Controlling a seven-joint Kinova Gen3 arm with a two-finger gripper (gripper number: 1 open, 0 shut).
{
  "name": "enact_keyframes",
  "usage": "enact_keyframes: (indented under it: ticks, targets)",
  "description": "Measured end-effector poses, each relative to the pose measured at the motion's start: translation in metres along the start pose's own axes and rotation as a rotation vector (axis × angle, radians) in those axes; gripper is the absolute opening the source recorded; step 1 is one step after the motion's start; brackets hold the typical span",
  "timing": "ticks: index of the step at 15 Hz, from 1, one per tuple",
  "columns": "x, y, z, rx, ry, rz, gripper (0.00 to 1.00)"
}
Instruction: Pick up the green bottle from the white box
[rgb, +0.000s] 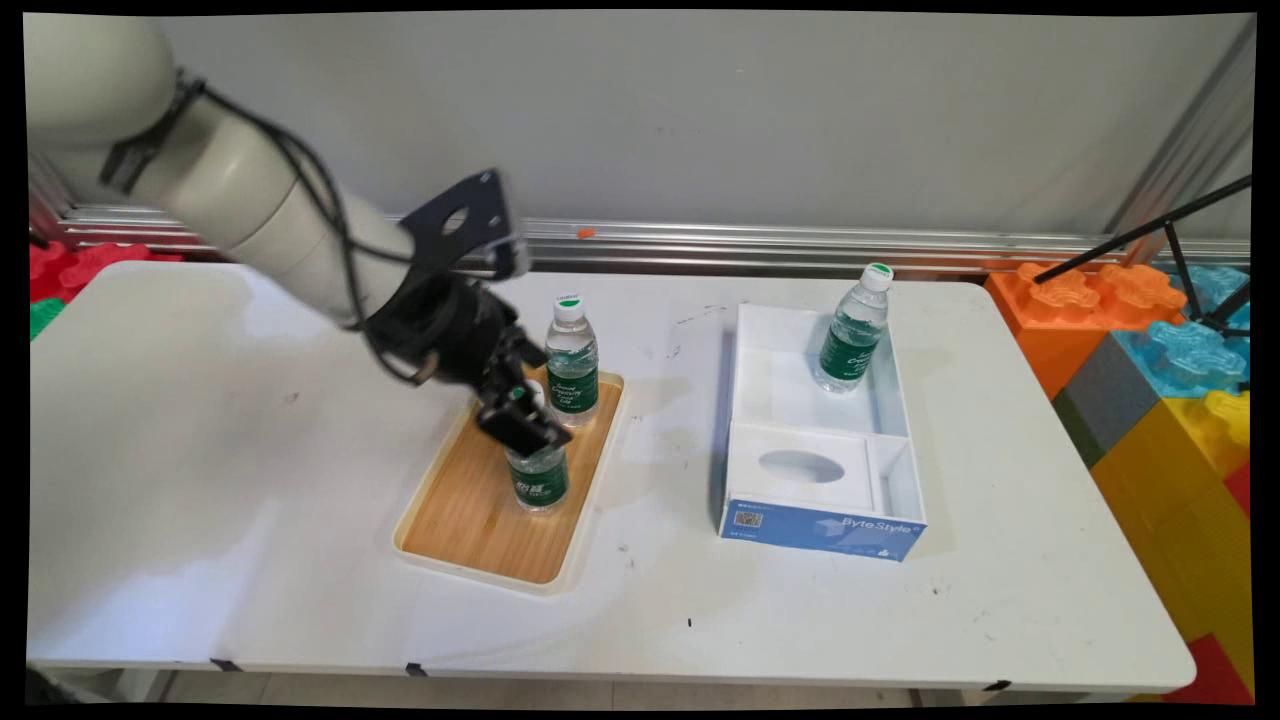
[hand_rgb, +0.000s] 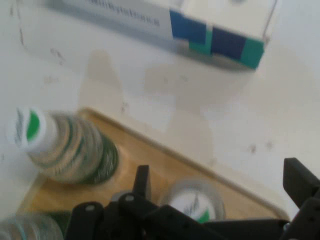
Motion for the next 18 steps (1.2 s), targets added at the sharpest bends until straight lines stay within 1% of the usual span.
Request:
enact_keyframes:
  ticks: [3,5,8,10,13,18]
  targets:
    - [0.034,-0.006,0.003,0.016,0.020,-0.001,1.00]
    - [0.058,-0.015,0.014,0.039,0.045,-0.010,1.00]
    - [0.080,-0.029,0.033,0.063,0.072,-0.033,1.00]
    - [0.098,-0.043,0.055,0.077,0.100,-0.056,1.00]
    - [0.121,-0.059,0.092,0.081,0.134,-0.085,1.00]
    - [0.156,-0.074,0.152,0.090,0.179,-0.116,1.00]
